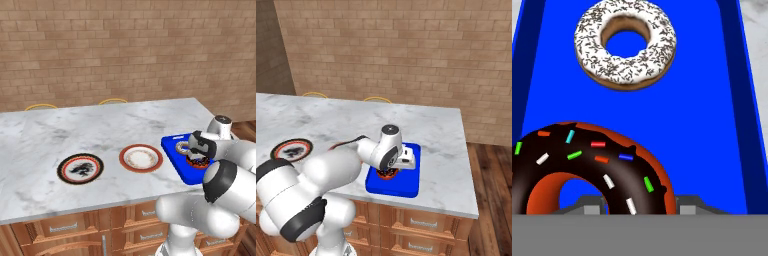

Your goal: Move the dessert items from the plates to the tray.

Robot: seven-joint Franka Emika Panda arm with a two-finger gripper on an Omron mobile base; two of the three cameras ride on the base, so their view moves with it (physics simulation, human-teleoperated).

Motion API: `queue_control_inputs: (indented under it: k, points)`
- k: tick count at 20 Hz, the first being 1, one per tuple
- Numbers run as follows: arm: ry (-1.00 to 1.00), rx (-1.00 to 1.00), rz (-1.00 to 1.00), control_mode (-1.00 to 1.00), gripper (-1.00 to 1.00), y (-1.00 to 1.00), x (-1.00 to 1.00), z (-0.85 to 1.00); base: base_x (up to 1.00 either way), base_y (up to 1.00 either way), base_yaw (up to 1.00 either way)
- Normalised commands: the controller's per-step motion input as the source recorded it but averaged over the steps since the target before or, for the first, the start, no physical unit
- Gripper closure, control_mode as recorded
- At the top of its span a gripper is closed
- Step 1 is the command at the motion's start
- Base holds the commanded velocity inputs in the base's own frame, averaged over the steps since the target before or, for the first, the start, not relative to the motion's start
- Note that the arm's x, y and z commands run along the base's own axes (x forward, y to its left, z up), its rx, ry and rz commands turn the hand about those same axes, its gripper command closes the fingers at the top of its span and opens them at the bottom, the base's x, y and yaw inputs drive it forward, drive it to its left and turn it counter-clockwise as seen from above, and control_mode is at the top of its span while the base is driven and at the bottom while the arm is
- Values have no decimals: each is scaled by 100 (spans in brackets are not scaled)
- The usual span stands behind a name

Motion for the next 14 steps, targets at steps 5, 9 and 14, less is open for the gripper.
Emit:
queue_control_inputs:
  k: [5,9,14]
  points:
    - [0,0,0,-100,100,0,10,-14,0,0,0]
    - [0,0,0,-100,100,0,6,-11,0,0,0]
    - [0,0,0,-100,100,0,2,-11,0,0,0]
